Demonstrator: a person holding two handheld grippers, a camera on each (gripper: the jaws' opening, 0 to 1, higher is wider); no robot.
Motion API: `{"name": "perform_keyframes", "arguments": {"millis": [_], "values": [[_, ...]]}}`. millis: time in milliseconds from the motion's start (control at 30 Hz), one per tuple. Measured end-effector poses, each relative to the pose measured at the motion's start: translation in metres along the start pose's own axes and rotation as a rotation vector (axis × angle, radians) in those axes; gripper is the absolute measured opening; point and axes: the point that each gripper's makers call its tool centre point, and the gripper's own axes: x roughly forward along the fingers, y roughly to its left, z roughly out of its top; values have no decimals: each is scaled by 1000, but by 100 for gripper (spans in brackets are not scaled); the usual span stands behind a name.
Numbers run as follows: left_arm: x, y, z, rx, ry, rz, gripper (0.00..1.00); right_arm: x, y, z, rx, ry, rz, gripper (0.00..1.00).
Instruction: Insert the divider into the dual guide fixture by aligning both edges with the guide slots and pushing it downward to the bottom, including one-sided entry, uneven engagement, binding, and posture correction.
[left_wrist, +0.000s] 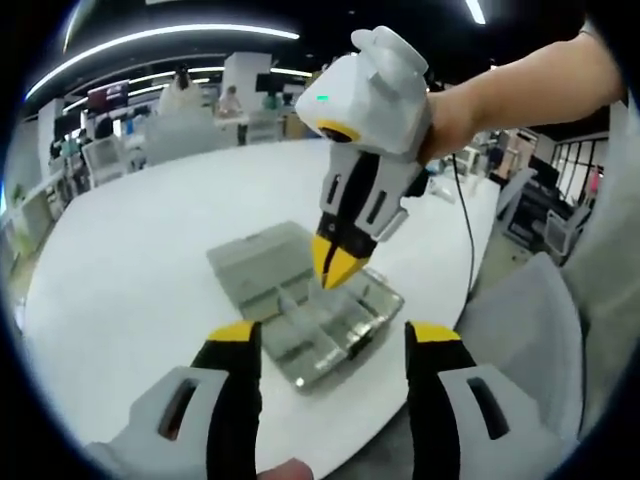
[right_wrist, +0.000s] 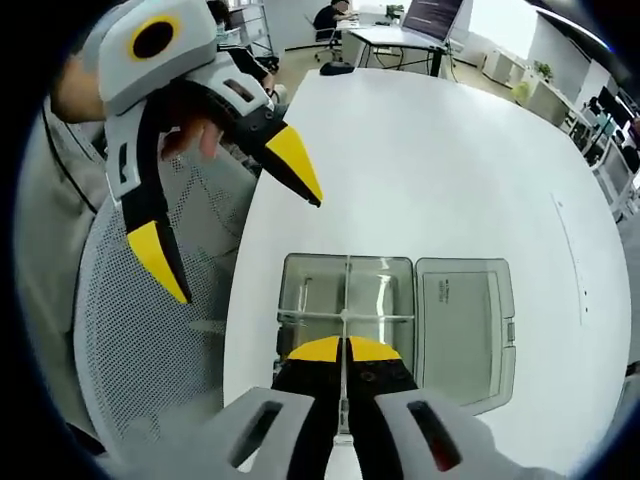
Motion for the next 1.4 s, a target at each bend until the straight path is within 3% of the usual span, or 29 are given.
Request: {"name": "perform_keyframes", "arguments": {"millis": [1033,1133,1400], "values": [[-2,2,1,-1,-6,8,57,4,0,1,11,-9,0,0],[-2,3,0,0,-5,8,57,5,-1,1,47,-14,4,0],[-2,5,1,0,-7,9,57,6,2,-5,16,-5,4,0]]}}
